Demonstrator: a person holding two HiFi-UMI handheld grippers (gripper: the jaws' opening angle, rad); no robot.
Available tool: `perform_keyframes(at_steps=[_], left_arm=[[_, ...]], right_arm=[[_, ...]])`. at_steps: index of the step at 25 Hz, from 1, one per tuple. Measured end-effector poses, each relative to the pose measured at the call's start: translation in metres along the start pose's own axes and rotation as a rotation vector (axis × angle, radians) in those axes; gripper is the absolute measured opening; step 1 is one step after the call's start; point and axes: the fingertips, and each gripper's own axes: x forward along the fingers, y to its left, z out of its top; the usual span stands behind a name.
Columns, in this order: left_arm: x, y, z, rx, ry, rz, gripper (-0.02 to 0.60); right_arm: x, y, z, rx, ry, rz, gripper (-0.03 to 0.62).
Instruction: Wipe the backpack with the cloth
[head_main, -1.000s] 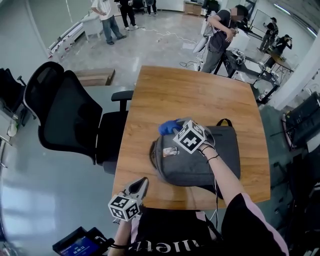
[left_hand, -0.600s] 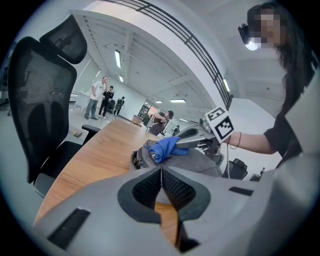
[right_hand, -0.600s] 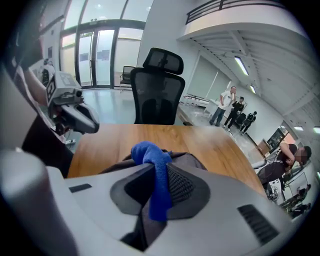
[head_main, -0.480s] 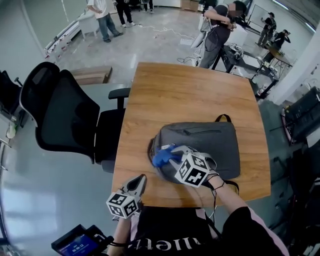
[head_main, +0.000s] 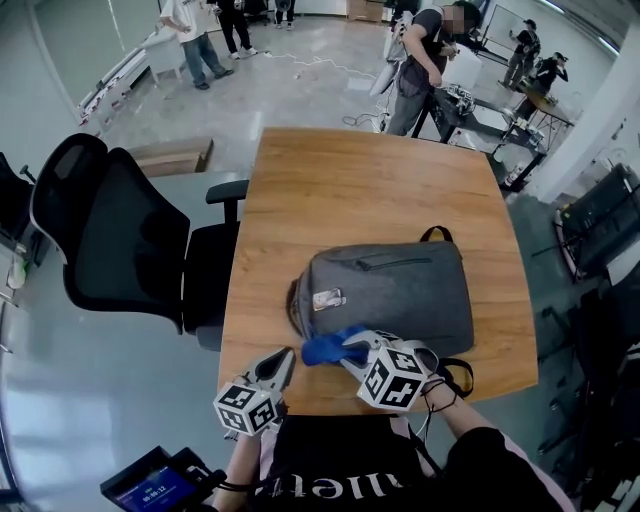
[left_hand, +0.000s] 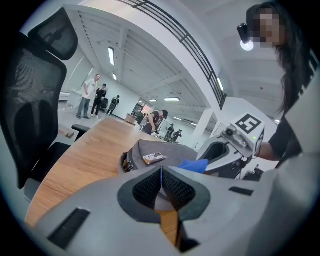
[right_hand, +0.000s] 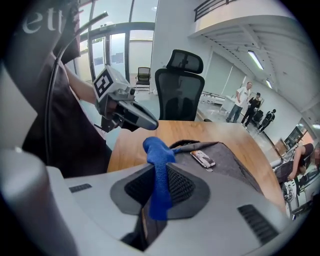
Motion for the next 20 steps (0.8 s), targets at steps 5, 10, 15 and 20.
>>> perform_keyframes(at_steps=[5, 10, 15, 20], left_arm=[[0.008, -0.002, 0.003, 0.011, 0.004, -0.015, 0.002], [0.013, -0.007, -0.001, 0.021, 0.017, -0.034, 0.002], [0.012, -0.008, -0.004, 0.02, 0.026, -0.036, 0.002], [0.004, -0.004, -0.003, 0.011, 0.018, -0.016, 0.0]], right_arm=[[-0.021, -0.054, 0.013, 0.101, -0.103, -0.083, 0.063], [-0.043, -0.155, 0.017, 0.121, -0.087, -0.271, 0.063], [-0.037, -0.242, 0.01, 0.143, 0.0, -0.402, 0.063], [-0.022, -0.267, -0.017, 0.193, 0.105, -0.424, 0.063]])
